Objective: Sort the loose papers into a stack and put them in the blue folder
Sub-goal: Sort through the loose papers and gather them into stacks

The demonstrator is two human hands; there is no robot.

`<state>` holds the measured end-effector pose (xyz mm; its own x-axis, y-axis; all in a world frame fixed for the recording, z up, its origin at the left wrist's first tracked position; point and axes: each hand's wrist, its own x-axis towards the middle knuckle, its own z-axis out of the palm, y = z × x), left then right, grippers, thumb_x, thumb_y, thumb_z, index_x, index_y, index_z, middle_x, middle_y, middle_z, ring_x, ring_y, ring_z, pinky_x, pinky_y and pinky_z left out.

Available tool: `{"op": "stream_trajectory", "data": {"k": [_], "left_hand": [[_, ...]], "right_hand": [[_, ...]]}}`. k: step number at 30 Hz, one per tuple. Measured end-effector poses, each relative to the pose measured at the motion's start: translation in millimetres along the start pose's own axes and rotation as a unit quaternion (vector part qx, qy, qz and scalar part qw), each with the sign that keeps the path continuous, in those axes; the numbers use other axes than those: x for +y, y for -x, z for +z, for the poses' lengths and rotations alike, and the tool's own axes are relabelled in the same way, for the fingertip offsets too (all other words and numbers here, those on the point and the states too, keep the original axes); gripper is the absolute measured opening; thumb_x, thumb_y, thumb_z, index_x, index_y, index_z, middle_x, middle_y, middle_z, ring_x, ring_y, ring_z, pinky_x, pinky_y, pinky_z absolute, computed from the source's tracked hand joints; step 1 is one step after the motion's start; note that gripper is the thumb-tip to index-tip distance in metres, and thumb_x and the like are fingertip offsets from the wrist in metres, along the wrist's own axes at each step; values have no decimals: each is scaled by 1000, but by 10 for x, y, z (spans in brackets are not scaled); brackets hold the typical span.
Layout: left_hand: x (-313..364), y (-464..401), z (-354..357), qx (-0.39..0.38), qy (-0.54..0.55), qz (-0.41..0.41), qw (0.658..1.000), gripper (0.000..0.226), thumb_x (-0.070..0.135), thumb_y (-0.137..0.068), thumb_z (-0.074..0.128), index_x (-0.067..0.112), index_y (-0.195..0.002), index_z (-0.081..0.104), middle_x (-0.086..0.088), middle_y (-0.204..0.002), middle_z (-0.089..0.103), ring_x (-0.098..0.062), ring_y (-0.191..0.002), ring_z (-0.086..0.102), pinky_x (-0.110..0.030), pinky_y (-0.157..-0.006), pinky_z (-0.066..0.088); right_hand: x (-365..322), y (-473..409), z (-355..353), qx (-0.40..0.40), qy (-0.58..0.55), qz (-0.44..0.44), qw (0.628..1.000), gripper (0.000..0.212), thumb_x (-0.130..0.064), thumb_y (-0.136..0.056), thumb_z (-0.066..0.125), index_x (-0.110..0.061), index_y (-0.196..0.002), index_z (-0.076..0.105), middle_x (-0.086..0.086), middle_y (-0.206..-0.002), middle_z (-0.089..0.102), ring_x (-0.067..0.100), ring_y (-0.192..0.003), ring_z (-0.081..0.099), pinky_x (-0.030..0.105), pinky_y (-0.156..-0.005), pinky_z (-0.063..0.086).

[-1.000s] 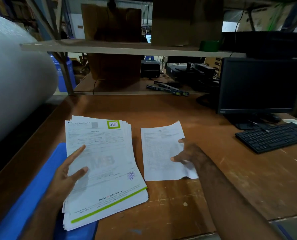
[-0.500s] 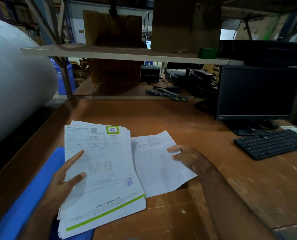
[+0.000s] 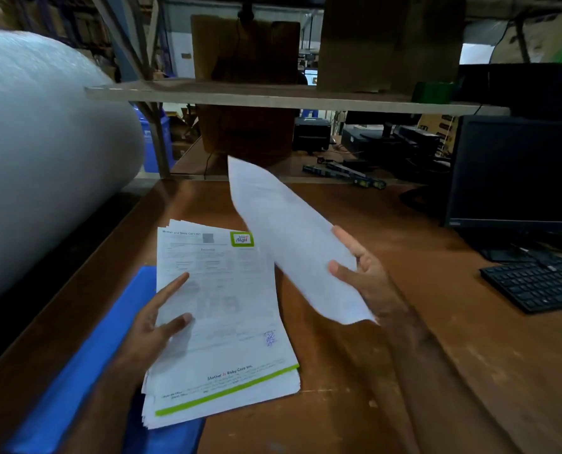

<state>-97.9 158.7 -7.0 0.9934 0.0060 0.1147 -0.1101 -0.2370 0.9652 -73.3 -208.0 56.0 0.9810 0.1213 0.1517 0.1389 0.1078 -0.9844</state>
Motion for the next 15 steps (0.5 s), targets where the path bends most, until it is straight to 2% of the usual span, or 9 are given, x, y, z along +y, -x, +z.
{"op": "stream_trajectory", "data": {"k": [2, 4, 5, 6, 7, 8, 9, 13, 15], "left_hand": [[33, -1, 17, -10, -12, 8, 1000, 65, 17, -90, 72, 43, -144, 47, 43, -135, 48, 26, -117, 45, -26, -108, 33], [84, 8, 51, -8, -34, 37, 999, 66, 54, -86, 69, 46, -145, 41, 59, -125, 45, 35, -117, 37, -10, -104, 32], [88, 9, 62, -3, -35, 52, 998, 78, 76, -78, 64, 48, -146, 37, 57, -130, 43, 32, -123, 36, -5, -103, 32], [53, -4, 53, 0, -25, 56, 998, 92, 89, -70, 59, 48, -148, 33, 48, -142, 42, 23, -132, 37, -8, -107, 33], [26, -17, 51, -7, -11, 50, 999, 101, 93, -66, 56, 47, -151, 28, 34, -153, 39, 10, -140, 39, -19, -112, 36], [-3, -17, 47, -23, 0, 42, 999, 104, 93, -66, 57, 47, -153, 24, 22, -160, 36, -1, -144, 40, -28, -115, 37], [-22, -16, 44, -34, 5, 38, 999, 104, 92, -66, 58, 49, -153, 21, 19, -162, 34, -5, -145, 41, -31, -115, 39], [4, -11, 70, -35, -12, 33, 999, 95, 84, -69, 65, 57, -148, 21, 36, -151, 36, 12, -134, 45, -11, -101, 45], [-1, -14, 75, -21, -16, 34, 999, 80, 58, -82, 72, 56, -147, 26, 36, -150, 34, 19, -131, 42, -9, -103, 44]], "right_hand": [[389, -23, 183, -17, 138, 15, 990, 80, -19, -85, 81, -28, -154, 41, -13, -151, 50, 1, -129, 56, 23, -98, 52], [743, -55, 348, -31, 261, 8, 965, 88, -31, -84, 84, -33, -157, 34, -18, -158, 36, -2, -141, 39, 28, -116, 39], [871, -78, 416, -31, 297, -3, 954, 90, -33, -84, 83, -35, -158, 31, -19, -159, 33, -2, -143, 34, 30, -120, 33], [945, -100, 470, -27, 321, -12, 947, 89, -34, -86, 81, -36, -158, 29, -19, -160, 33, -2, -143, 33, 31, -121, 32], [973, -120, 516, -21, 343, -17, 939, 88, -35, -87, 78, -39, -158, 28, -20, -160, 34, 0, -144, 33, 31, -120, 33], [984, -137, 553, -17, 370, -13, 929, 86, -37, -88, 76, -42, -158, 26, -19, -159, 34, 2, -144, 35, 30, -118, 34], [975, -139, 592, -17, 402, -8, 915, 84, -41, -89, 73, -44, -158, 24, -19, -159, 35, 6, -144, 36, 29, -115, 35], [974, -59, 778, -38, 490, 12, 871, 81, -58, -90, 64, -49, -158, 19, -14, -162, 32, 13, -145, 37, 34, -113, 38], [1004, 10, 842, -46, 494, 3, 868, 80, -64, -90, 61, -49, -157, 20, -13, -163, 30, 11, -148, 33, 34, -116, 36]]}}
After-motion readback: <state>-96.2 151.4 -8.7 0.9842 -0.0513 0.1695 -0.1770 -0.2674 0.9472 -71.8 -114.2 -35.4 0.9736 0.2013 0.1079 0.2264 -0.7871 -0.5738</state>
